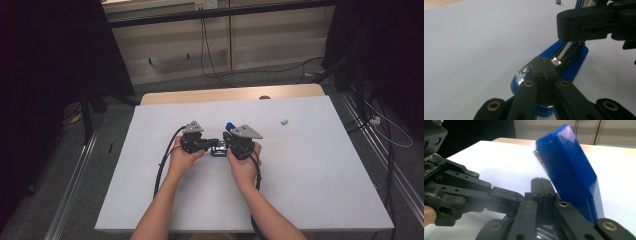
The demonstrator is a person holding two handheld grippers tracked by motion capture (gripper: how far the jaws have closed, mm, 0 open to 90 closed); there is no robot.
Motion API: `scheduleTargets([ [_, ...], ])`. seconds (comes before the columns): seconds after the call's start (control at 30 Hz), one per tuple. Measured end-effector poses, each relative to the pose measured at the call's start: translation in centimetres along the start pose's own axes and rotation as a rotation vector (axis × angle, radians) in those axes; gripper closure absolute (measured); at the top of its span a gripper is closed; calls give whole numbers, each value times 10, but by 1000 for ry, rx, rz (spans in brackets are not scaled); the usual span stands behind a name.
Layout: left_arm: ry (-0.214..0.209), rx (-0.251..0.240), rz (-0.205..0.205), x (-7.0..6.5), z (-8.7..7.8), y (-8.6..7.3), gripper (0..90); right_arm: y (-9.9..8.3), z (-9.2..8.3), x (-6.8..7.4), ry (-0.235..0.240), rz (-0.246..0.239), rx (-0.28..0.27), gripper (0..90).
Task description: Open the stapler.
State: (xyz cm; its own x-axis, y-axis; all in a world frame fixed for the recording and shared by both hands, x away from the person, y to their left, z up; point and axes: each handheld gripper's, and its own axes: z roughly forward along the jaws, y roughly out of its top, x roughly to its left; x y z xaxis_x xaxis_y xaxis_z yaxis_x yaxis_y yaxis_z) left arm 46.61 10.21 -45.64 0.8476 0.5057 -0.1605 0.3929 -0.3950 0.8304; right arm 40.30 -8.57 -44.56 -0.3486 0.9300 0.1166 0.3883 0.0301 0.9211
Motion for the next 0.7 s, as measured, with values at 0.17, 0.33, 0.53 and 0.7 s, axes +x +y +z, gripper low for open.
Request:
scheduleTargets([
  [0.17,1,-1,0,0,0,0,900,4,-6,-7,-32,-9,7,900],
  [0.33,2,0,1,0,0,0,900,4,-12,-17,-59,-2,2,900],
  [0.53,2,-2,-2,0,0,-1,900,3,-18,-27,-80,-7,14,900],
  [0.7,1,-5,-2,-1,0,-1,900,-3,-28,-59,-158,12,30,900],
])
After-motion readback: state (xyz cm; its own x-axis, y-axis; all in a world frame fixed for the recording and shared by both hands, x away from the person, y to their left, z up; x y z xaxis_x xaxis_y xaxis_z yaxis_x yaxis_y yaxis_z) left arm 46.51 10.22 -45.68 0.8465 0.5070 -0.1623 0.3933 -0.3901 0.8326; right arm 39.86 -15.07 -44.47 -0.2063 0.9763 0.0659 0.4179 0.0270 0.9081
